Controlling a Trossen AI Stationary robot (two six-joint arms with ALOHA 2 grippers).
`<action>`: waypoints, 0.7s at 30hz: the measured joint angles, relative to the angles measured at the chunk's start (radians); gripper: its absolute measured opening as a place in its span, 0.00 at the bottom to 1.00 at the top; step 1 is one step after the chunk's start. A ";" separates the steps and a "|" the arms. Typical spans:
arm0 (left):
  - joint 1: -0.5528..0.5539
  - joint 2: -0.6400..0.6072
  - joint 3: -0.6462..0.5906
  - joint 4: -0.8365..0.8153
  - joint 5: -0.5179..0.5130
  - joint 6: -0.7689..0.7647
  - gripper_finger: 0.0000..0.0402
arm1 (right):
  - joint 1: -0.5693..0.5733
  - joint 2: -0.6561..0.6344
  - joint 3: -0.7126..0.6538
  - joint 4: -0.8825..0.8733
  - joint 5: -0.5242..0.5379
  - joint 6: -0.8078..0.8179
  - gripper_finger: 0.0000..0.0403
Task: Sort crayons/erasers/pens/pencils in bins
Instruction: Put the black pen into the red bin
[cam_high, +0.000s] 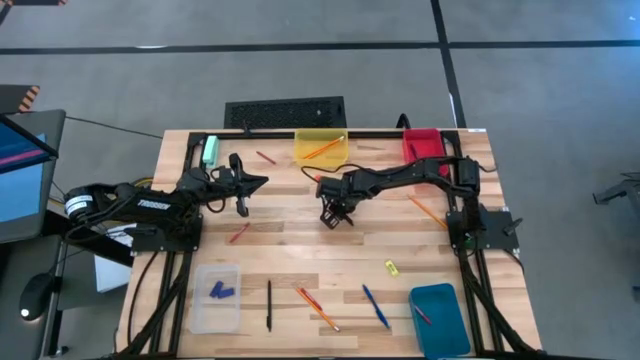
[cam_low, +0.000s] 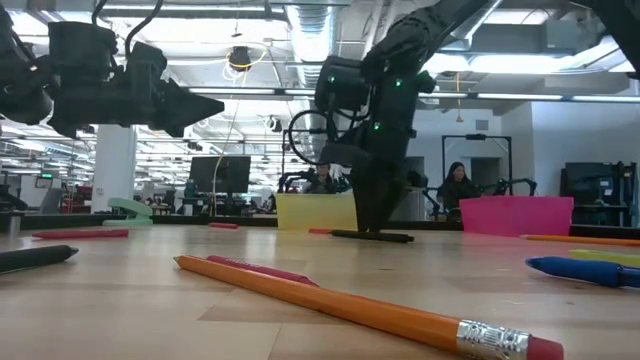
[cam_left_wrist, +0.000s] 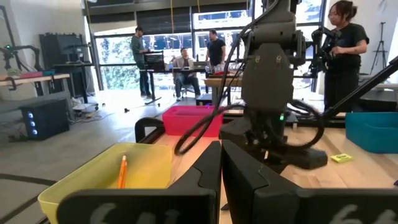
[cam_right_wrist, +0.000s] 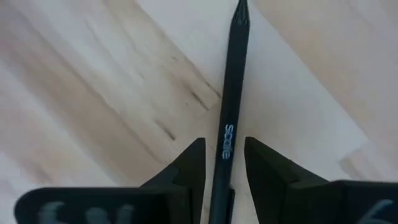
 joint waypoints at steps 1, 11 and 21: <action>0.000 0.000 0.000 0.000 0.000 0.000 0.01 | 0.000 0.010 0.000 0.000 0.004 0.002 0.30; 0.000 0.000 0.001 0.004 0.000 0.000 0.01 | 0.007 0.057 0.004 -0.006 0.030 -0.003 0.24; 0.000 0.000 0.001 0.004 0.000 0.000 0.01 | 0.007 0.054 0.004 -0.023 0.034 -0.033 0.03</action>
